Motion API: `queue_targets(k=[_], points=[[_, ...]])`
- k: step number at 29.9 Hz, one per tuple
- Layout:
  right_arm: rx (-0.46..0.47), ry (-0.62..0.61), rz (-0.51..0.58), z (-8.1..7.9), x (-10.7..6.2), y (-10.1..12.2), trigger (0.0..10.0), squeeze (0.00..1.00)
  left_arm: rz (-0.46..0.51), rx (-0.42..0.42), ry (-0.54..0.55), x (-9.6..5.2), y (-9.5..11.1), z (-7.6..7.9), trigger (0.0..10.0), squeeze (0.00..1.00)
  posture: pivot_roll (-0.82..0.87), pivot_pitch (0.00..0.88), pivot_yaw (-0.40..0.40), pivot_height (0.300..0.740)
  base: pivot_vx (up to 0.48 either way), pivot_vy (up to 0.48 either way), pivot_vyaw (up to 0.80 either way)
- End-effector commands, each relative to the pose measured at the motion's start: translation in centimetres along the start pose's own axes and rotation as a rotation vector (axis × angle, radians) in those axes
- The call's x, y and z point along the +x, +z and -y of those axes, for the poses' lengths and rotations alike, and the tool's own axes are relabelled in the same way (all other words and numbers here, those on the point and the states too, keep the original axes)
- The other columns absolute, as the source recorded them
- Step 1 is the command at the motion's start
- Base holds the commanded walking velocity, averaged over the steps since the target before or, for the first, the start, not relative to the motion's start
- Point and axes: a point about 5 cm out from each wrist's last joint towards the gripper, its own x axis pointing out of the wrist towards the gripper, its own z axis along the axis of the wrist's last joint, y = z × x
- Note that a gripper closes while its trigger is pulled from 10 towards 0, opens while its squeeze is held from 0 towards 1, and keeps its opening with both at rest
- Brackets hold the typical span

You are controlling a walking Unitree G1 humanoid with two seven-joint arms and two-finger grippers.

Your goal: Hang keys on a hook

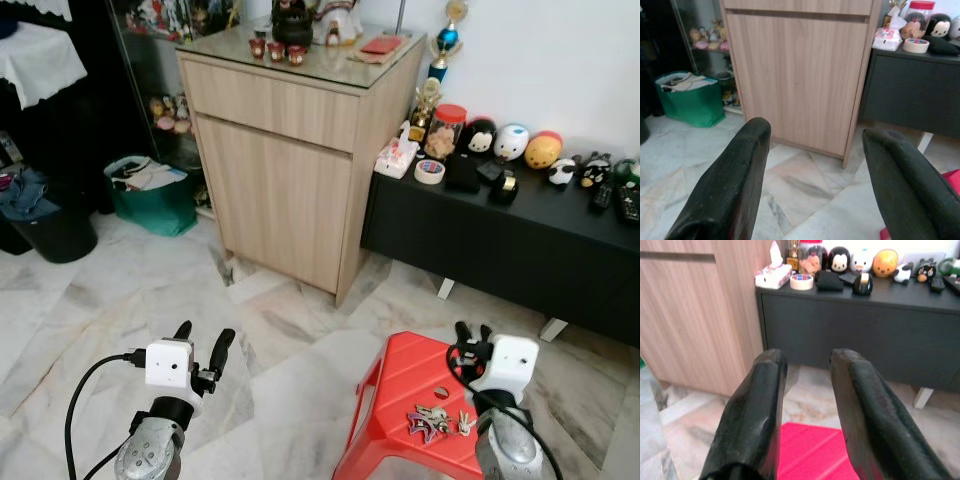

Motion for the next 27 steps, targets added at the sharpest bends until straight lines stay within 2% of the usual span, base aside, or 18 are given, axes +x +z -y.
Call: queue_targets(k=[1, 5, 16, 27], points=[[-0.004, -0.004, -0.041, 0.0, -0.4, -0.8, 10.0, 0.0, -0.006, -0.004, 0.007, 0.5, 0.1, -0.1, 10.0, 0.0, 0.07, 0.0, -0.049, 0.74, 0.0, 0.0, 0.0], [0.013, -0.017, -0.056, -0.3, -0.4, -0.9, 10.0, 0.0, 0.001, -0.012, 0.025, 1.4, 0.7, -0.2, 10.0, 0.0, 0.08, 0.0, -0.044, 0.74, 0.0, 0.0, 0.0], [0.028, -0.038, -0.085, -0.5, 0.1, -0.7, 10.0, 0.0, -0.001, -0.008, 0.019, 1.6, 1.0, -0.1, 10.0, 0.0, 0.08, 0.0, -0.039, 0.74, 0.0, 0.0, 0.0], [0.026, -0.036, -0.111, -0.7, 0.2, -0.9, 10.0, 0.0, -0.002, -0.008, 0.022, 1.8, 1.2, -0.1, 10.0, 0.0, 0.08, 0.0, -0.037, 0.68, 0.0, 0.0, 0.0]])
